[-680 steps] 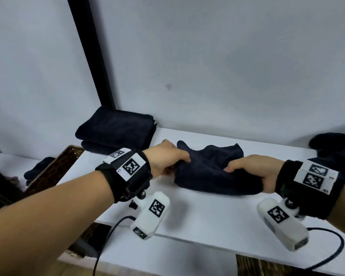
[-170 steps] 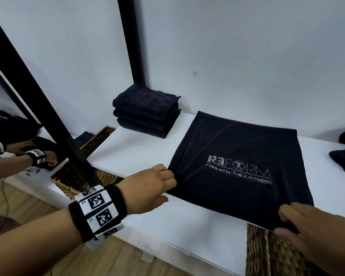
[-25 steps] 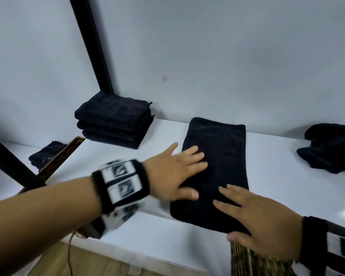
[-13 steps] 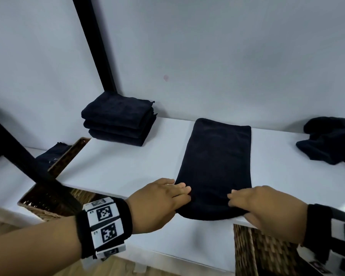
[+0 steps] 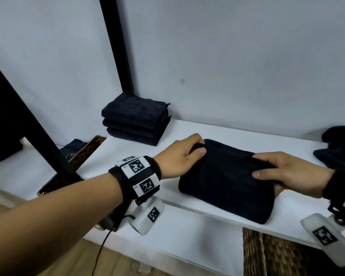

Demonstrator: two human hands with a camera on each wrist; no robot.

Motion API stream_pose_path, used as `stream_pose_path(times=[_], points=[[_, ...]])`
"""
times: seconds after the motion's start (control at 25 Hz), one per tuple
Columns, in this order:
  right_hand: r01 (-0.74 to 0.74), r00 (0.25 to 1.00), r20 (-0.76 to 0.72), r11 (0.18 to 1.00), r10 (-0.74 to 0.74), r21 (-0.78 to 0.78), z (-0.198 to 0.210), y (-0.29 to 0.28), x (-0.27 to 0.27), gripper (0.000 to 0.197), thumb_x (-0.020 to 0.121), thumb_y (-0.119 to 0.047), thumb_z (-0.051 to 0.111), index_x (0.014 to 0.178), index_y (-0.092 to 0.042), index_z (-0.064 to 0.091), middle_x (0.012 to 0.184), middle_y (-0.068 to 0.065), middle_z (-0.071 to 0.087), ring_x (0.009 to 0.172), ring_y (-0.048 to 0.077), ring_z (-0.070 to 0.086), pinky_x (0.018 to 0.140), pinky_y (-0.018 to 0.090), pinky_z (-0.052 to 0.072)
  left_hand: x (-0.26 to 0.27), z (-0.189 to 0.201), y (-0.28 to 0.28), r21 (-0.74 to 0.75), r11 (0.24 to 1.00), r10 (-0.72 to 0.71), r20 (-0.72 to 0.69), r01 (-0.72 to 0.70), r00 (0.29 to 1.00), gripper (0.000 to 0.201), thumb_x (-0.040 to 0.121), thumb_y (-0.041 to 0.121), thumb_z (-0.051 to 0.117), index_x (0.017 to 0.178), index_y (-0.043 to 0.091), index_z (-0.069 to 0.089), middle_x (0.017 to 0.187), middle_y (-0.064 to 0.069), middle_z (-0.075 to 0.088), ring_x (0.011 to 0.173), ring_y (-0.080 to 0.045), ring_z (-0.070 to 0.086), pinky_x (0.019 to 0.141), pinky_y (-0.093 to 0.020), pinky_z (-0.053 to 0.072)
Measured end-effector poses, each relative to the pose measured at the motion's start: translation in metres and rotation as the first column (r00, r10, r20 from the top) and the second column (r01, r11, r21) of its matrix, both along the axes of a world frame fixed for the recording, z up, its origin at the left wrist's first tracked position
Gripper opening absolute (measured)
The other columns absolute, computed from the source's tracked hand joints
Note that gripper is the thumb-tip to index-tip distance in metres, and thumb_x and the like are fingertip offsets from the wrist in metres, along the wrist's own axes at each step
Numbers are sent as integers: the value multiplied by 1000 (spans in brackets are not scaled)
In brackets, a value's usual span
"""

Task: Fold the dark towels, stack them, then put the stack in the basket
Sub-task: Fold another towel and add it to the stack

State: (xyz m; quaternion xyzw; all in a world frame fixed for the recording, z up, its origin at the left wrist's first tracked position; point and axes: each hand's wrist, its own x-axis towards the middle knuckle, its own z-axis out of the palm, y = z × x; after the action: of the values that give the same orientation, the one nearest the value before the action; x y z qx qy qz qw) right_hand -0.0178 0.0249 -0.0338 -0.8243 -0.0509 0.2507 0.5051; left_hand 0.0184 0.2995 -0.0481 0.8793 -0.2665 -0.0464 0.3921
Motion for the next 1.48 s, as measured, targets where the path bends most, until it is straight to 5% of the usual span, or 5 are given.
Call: stream_pose_path(times=[0.36,0.64,0.92,1.16,1.48], points=[[376,926,-20,926,-376,11,-55,-16,75,11,95,-10,56,98,-2,63,95,17,62,73,19,60,52,24,53,92,-40,-44,104,979,186,-94,-176,978,21,95,23,54,111,13,64,114,-6,65,105,-24,59,89,-28,44],[396,898,268,907,-349,-146,-52,-25,74,17,90,-9,61,96,-22,69,87,7,70,73,21,64,60,33,55,106,-34,-45,213,967,178,-179,-138,968,31,95,23,53,122,11,59,120,-8,61,107,-25,60,77,-24,45],[436,899,147,878,-413,-197,-53,-21,83,8,92,-5,59,98,-4,64,90,18,65,72,25,62,61,34,57,110,-38,-52,305,928,239,-45,-215,970,3,98,19,42,101,17,41,75,-1,50,66,-21,48,55,-28,36],[488,865,8,839,-501,-243,-50,-25,88,9,89,-6,65,95,-2,60,69,8,59,39,11,55,50,29,55,111,-41,-49,410,892,233,-52,-192,971,12,99,25,44,106,16,40,76,-4,50,77,-29,54,67,-32,42],[445,877,-39,841,-479,-309,-44,-26,90,5,89,-10,64,90,-5,62,76,12,59,55,20,55,58,37,59,36,-16,-46,672,727,-198,10,140,980,57,98,52,35,149,29,25,159,-8,17,144,-31,19,114,-52,23]])
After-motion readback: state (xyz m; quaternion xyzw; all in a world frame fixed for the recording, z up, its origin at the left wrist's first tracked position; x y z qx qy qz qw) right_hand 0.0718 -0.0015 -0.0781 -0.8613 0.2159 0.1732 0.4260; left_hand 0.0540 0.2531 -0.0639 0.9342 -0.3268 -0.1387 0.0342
